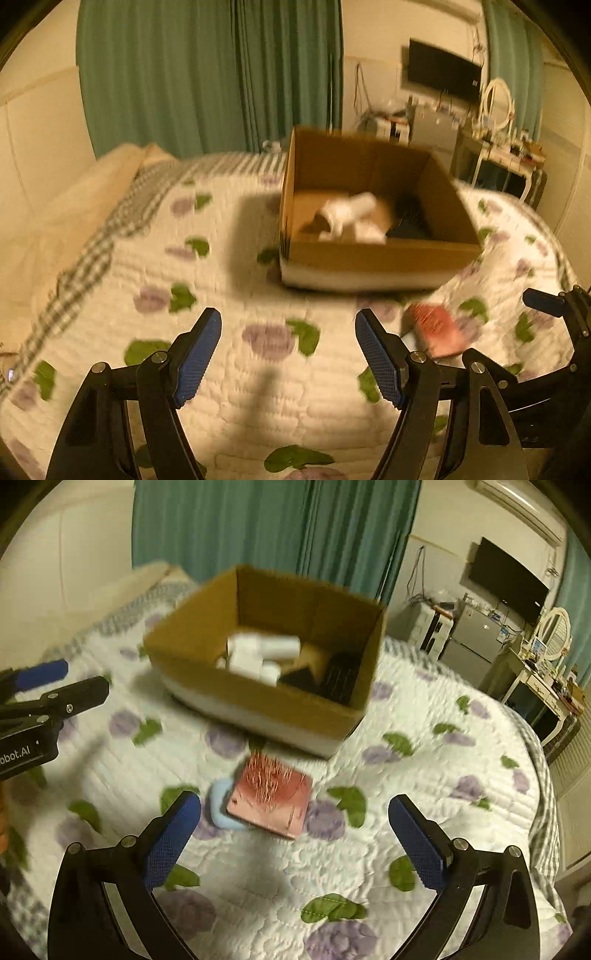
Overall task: Organize rigid objects
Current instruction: 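Move both tools back toward the pink card case and blue earbuds case, then grasp the pink rose-patterned card case edge-on with the right tool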
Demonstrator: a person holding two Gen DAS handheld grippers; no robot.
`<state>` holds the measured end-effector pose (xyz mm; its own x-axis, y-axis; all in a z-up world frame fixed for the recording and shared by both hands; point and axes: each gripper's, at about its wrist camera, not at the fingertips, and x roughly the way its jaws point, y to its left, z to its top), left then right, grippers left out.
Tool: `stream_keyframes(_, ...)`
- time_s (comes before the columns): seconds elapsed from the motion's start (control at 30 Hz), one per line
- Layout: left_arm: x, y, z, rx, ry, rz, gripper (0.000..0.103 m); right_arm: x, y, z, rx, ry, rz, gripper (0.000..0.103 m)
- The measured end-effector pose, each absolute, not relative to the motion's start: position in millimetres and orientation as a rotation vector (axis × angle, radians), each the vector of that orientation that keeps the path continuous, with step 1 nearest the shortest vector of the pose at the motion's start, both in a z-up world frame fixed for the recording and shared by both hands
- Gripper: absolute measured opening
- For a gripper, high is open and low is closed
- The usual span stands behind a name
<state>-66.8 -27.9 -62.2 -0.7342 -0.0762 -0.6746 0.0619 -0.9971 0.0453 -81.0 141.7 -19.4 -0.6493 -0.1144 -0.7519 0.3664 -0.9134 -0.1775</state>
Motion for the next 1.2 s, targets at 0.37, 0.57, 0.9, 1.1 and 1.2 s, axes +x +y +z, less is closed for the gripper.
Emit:
stream_keyframes(0.37, -78, -39, -93, 1.210, -0.011, -2.794, 0.078, -108, 121, -70, 1.304, 0.552, -2.513, 0.101)
stream_keyframes(0.57, -78, -38, -96, 1.228, -0.017, -2.787, 0.078, -108, 139, -52, 1.251, 0.509, -2.590, 0.084)
stream_keyframes(0.9, -80, -32, -102, 1.273, -0.043, -2.787, 0.078, -126, 121, -57, 1.172, 0.670, -2.589, 0.060)
stream_keyframes(1.1, -82, -29, -107, 1.302, -0.058, -2.784, 0.078, -131, 122, -61, 1.153, 0.678, -2.568, 0.031)
stream_keyframes(1.2, -81, -25, -107, 1.307, -0.075, -2.792, 0.078, -128, 129, -50, 1.113, 0.653, -2.590, 0.029)
